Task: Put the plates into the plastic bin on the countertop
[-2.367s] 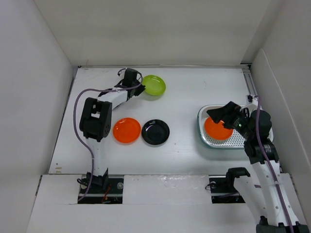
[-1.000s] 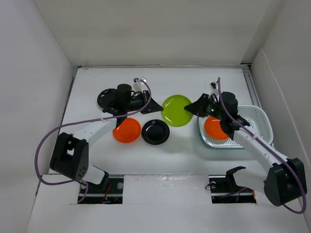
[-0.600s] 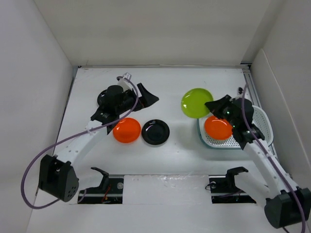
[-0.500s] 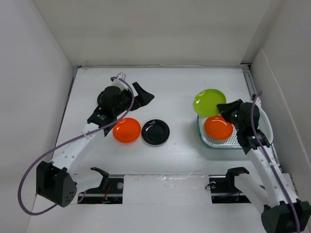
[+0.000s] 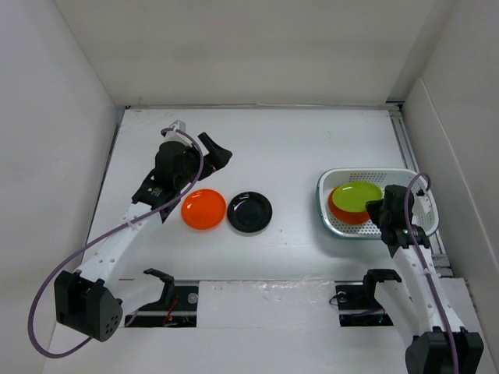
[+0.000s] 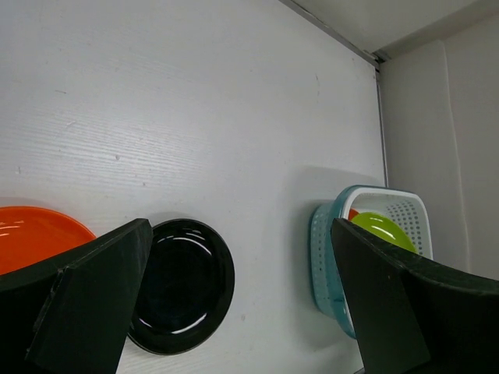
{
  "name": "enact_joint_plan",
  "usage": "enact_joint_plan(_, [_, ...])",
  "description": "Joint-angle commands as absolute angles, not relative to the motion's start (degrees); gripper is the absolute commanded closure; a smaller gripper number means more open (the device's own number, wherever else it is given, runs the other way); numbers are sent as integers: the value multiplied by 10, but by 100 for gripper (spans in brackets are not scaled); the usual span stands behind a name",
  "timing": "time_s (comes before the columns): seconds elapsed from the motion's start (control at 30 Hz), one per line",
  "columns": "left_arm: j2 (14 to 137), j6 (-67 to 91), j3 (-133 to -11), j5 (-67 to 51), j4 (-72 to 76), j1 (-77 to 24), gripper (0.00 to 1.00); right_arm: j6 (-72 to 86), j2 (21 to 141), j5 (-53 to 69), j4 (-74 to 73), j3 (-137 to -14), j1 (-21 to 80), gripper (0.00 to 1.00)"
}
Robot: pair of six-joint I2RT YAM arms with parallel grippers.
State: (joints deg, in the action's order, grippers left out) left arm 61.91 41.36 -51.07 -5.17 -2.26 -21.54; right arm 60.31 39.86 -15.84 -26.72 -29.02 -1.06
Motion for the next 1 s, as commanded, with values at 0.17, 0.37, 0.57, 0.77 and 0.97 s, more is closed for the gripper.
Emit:
enact_joint_plan(0.17, [626, 392, -502, -98, 21, -216, 0, 606, 427, -122, -195, -270, -15, 85])
enact_joint_plan(0.37, [656, 386, -516, -79, -3, -216, 0, 591, 370, -121, -228, -275, -15, 0])
enact_joint_plan(0.57, [740, 367, -575, -23, -60, -250, 0, 571, 363, -127, -308, -330, -15, 0])
enact_joint_plan(0.77, [769, 361, -581, -35, -67, -250, 0, 556, 438, -147, -366, -377, -15, 0])
enact_joint_plan(0.97, [741, 369, -581, -22, -67, -250, 0, 508, 405, -122, -360, -410, 3, 0])
